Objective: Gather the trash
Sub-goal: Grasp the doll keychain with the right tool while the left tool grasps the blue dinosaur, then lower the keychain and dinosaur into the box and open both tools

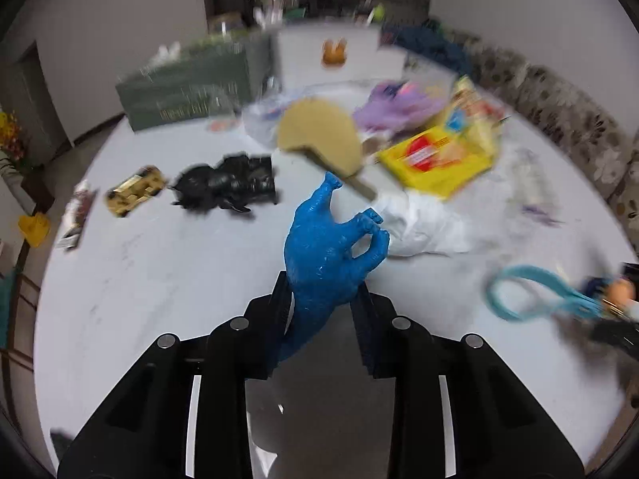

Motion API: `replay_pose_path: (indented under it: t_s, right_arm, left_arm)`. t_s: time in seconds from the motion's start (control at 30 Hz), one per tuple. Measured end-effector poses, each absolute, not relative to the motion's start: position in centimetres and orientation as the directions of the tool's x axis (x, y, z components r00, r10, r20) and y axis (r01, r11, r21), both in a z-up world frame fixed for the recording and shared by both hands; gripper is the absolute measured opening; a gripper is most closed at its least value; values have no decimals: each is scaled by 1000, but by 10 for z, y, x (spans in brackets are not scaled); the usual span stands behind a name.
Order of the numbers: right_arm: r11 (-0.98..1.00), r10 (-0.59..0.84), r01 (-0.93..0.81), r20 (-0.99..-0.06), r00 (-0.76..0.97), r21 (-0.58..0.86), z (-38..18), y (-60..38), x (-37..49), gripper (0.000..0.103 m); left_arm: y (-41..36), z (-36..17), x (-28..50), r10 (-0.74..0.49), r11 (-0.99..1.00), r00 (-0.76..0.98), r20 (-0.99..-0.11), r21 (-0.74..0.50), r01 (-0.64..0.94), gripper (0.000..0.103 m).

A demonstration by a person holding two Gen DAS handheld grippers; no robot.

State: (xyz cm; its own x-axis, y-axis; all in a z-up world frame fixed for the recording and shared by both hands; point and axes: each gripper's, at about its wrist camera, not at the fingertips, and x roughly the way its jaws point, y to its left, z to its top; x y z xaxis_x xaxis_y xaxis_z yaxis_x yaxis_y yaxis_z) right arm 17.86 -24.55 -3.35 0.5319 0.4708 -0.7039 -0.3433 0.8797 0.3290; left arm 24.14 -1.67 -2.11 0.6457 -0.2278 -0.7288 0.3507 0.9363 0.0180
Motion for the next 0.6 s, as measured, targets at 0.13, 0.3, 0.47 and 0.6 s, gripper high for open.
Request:
replay_pose_path:
  t_s: [0.13,0.3,0.47,0.6]
  right_arm:
    - [866,496,-363,-674,547,343,-21,-236,159,45]
    - [835,546,-421,-620,563,353,4,-226,108,45]
    - [806,588,-454,-607,534,381,15,-225,49,45]
    - [781,608,-487,-656,447,392,4,-220,-6,45]
  left_arm:
    - [-4,18,170,-254,938,717,-650,15,346,30]
    - [1,38,74,-296,924,736,-608,13,382,30]
    - [2,27,-8,-343,904,707,-618,-12,428,30]
    - [4,-4,-61,-374,878,631,-679,-41,477,30]
